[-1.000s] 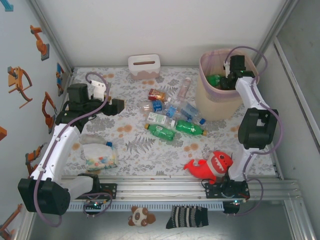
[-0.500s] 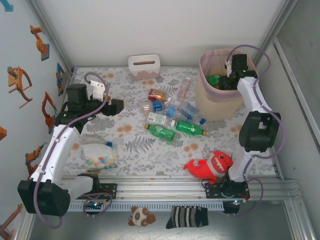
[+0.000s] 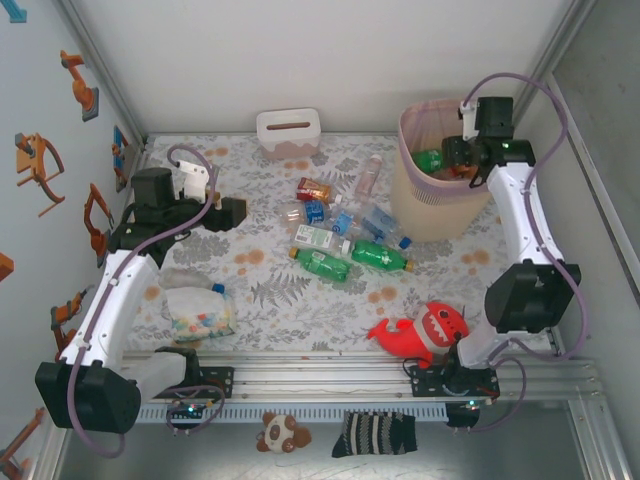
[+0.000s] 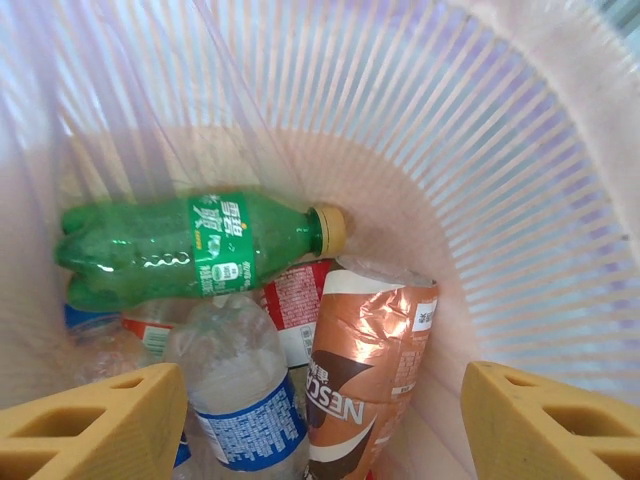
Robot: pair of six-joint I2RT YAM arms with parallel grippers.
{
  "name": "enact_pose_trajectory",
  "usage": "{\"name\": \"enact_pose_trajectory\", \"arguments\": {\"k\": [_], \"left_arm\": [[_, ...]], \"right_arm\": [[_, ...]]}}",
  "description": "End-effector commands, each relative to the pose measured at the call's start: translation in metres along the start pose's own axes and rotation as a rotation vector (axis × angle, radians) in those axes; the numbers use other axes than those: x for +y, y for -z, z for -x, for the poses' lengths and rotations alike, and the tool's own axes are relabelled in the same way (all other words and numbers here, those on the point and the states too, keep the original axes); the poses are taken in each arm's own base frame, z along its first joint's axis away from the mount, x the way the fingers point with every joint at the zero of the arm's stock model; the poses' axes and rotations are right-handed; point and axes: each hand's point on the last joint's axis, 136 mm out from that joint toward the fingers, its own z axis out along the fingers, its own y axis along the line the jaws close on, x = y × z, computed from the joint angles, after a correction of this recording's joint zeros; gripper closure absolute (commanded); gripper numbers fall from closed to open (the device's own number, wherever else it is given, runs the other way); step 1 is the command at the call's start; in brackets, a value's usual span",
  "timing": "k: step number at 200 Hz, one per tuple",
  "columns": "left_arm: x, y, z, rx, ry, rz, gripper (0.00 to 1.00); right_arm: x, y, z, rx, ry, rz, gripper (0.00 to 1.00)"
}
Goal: Put the plastic bottles in the bin
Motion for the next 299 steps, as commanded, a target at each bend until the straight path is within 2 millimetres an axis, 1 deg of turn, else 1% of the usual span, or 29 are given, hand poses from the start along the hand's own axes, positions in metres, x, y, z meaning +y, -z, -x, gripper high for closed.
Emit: {"name": "enact_pose_trajectory", "arguments": {"k": [1, 38, 58, 79, 113, 135, 159, 194, 212, 227, 246, 263, 281, 299], "left_arm": [[-0.003, 0.004, 0.003, -0.021, -0.005, -0.014, 0.18], [-0.004, 0.005, 0.003, -0.023, -0.005, -0.014, 0.18], [-0.004, 0.005, 0.004, -0.023, -0.005, -0.015, 0.18], [-0.004, 0.005, 0.004, -0.024, -0.005, -0.018, 0.18], [-0.005, 0.006, 0.004, -0.025, -0.006, -0.02, 0.18], [-0.006, 0.007, 0.005, -0.031, -0.009, -0.023, 0.18], [-0.006, 0.006, 0.005, -0.029, -0.008, -0.026, 0.18], [-0.006, 0.006, 0.004, -0.025, -0.006, -0.023, 0.18], [-0.005, 0.006, 0.003, -0.024, -0.007, -0.021, 0.18], [-0.005, 0.006, 0.003, -0.021, -0.005, -0.02, 0.18], [-0.005, 0.005, 0.003, -0.021, -0.005, -0.022, 0.18], [-0.004, 0.004, 0.002, -0.018, -0.003, -0.022, 0.18], [-0.004, 0.003, 0.002, -0.017, -0.002, -0.025, 0.18], [-0.004, 0.002, 0.002, -0.014, 0.001, -0.025, 0.18]], "right_arm": [[0.003, 0.033, 0.021, -0.082, -0.014, 0.006, 0.29], [0.014, 0.064, 0.032, -0.142, -0.002, 0.035, 0.29], [0.026, 0.079, 0.034, -0.163, 0.014, 0.068, 0.29], [0.041, 0.091, 0.031, -0.166, 0.041, 0.106, 0.3], [0.078, 0.111, 0.02, -0.17, 0.12, 0.219, 0.31], [0.108, 0.123, 0.009, -0.165, 0.197, 0.325, 0.31], [0.139, 0.13, -0.008, -0.146, 0.291, 0.424, 0.32], [0.183, 0.136, -0.035, -0.124, 0.427, 0.558, 0.33], [0.211, 0.139, -0.056, -0.121, 0.535, 0.643, 0.33], [0.234, 0.138, -0.079, -0.108, 0.623, 0.709, 0.33], [0.257, 0.133, -0.108, -0.081, 0.717, 0.765, 0.32], [0.276, 0.128, -0.129, -0.065, 0.762, 0.804, 0.32], [0.294, 0.12, -0.148, -0.066, 0.787, 0.846, 0.33], [0.306, 0.111, -0.159, -0.072, 0.8, 0.86, 0.33]]}}
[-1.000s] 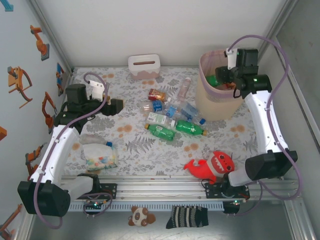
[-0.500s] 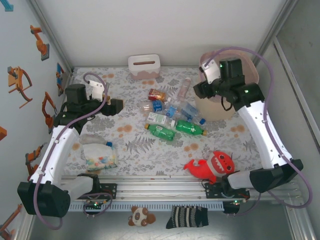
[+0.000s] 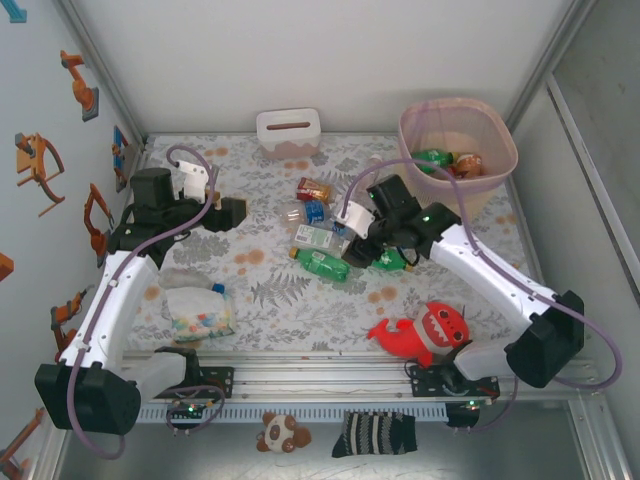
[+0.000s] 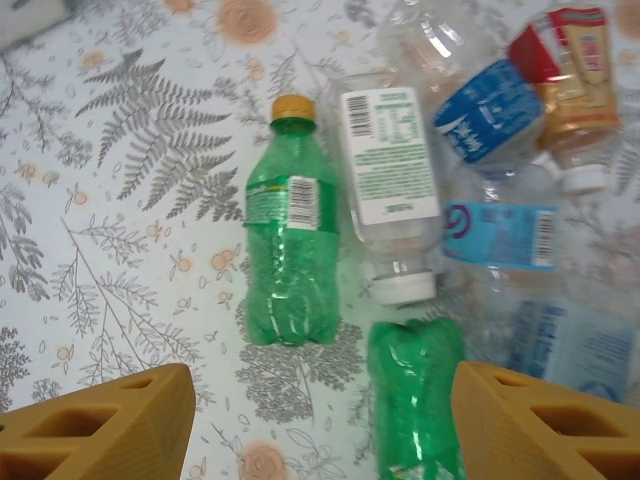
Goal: Put the plastic bottles in the bin
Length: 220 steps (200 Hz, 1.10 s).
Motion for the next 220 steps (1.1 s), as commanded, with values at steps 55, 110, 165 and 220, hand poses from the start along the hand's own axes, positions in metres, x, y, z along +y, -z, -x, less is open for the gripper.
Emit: {"name": "enact_pose_trajectory", "arguments": {"k": [55, 110, 165, 220], "left_arm": [[-0.002, 0.001, -0.001, -0.007, 0.003, -0.018, 0.18], [-0.002, 0.001, -0.002, -0.007, 0.002, -0.016, 0.18], [-0.002, 0.0, -0.002, -0.006, 0.004, -0.016, 0.18], [0.0, 0.001, -0.003, -0.001, 0.002, -0.009, 0.18]], "right_arm": [[0.006, -0.066, -0.001, -0.074, 0.091, 0.004, 0.32], [0.007, -0.101, -0.015, -0.039, 0.081, 0.036, 0.3], [0.014, -0.124, -0.032, 0.008, 0.067, 0.072, 0.29], [0.017, -0.146, -0.052, 0.048, 0.048, 0.076, 0.29]]}}
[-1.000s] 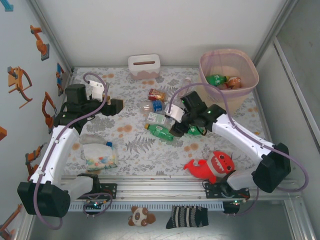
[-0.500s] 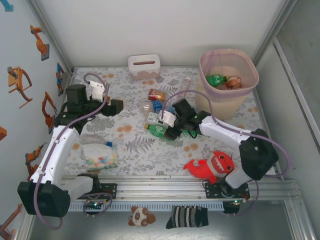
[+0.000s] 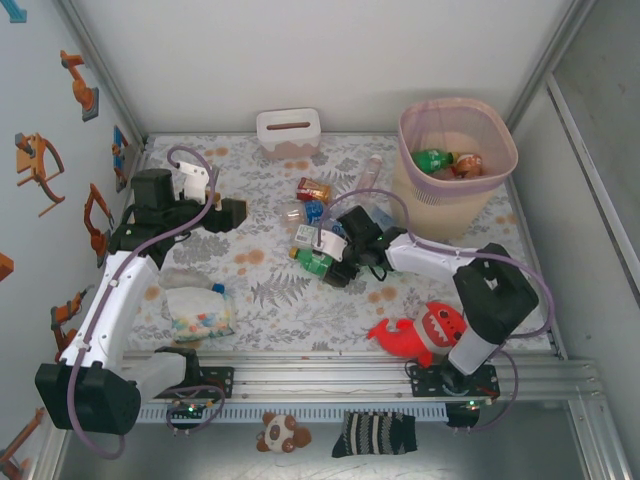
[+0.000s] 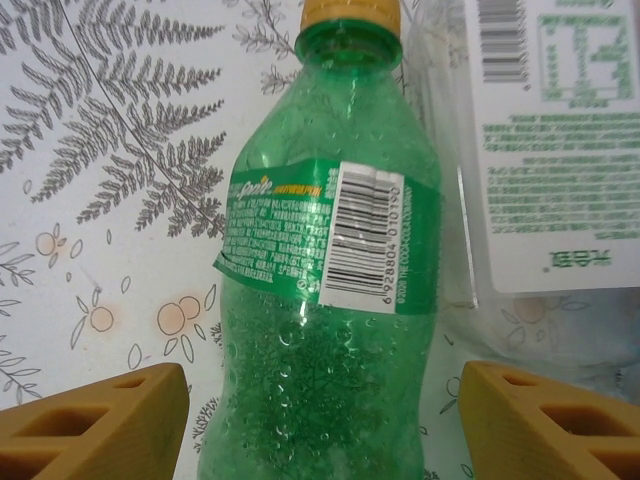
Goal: Put the plastic bottles in the bin
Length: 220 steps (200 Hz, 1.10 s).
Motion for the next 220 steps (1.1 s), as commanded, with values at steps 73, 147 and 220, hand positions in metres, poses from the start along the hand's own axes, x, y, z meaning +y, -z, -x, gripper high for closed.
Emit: {"name": "enact_pose_trajectory", "arguments": {"k": [73, 147, 220], "left_arm": [[0.002, -0.001, -0.002, 0.005, 0.002, -0.003, 0.18], [0.001, -0.001, -0.002, 0.004, 0.0, -0.005, 0.18], [0.001, 0.0, -0.001, 0.001, -0.001, -0.004, 0.18]], "right_arm": [[0.003, -0.03, -0.015, 0.031, -0.015, 0.008, 0.35], [0.005, -0.014, -0.006, 0.012, -0.023, 0.004, 0.49], [-0.003, 0.037, 0.043, -0.091, -0.01, -0.028, 0.51]]}}
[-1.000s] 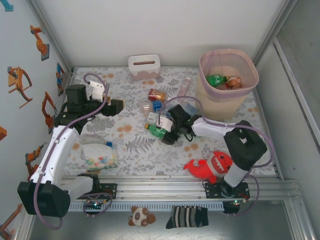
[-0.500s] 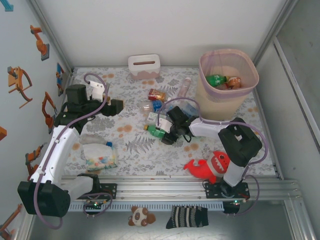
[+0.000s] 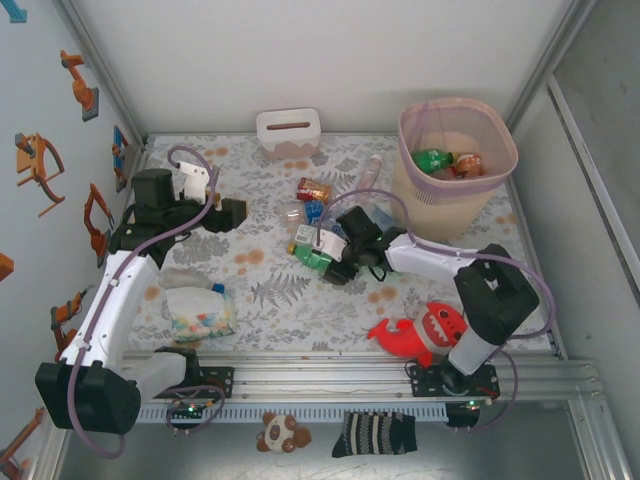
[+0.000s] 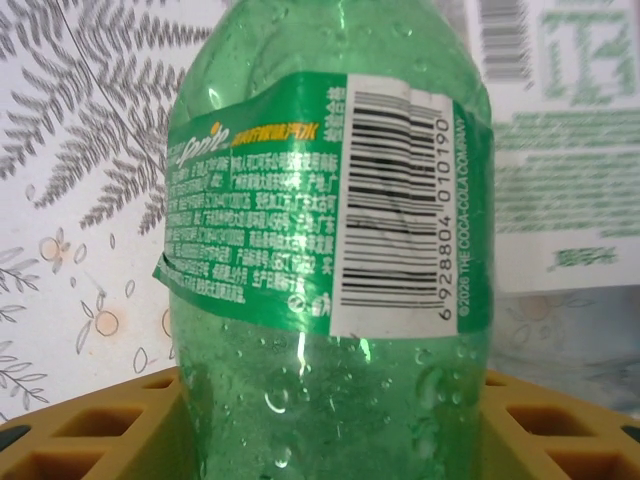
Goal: Put the plastic bottles in the bin
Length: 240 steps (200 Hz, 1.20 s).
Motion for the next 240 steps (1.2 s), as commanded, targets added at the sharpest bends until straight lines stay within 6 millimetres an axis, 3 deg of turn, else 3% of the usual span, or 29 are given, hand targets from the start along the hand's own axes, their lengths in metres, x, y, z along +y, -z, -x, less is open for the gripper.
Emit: {"name": "enact_pose_trajectory", "arguments": {"k": [1, 73, 126, 178, 240], "left_arm": [[0.0, 0.0, 0.0, -0.002, -0.003, -0.005, 0.18], [0.001, -0.001, -0.001, 0.003, -0.002, -0.004, 0.18], [0.002, -0.003, 0.0, 0.004, 0.001, -0.008, 0.18], [0.002, -0.003, -0.001, 0.006, 0.003, -0.01, 0.18], [0.002, -0.005, -0.001, 0.012, 0.01, -0.015, 0.18]], "right_arm": [[-0.003, 0.029, 0.035, -0.083, -0.001, -0.015, 0.51], [-0.023, 0.11, 0.101, -0.281, -0.114, -0.085, 0.52], [-0.055, 0.184, 0.126, -0.421, -0.238, -0.181, 0.51], [-0.106, 0.263, 0.114, -0.542, -0.462, -0.331, 0.52], [-0.156, 0.311, 0.069, -0.462, -0.648, -0.511, 0.52]]}}
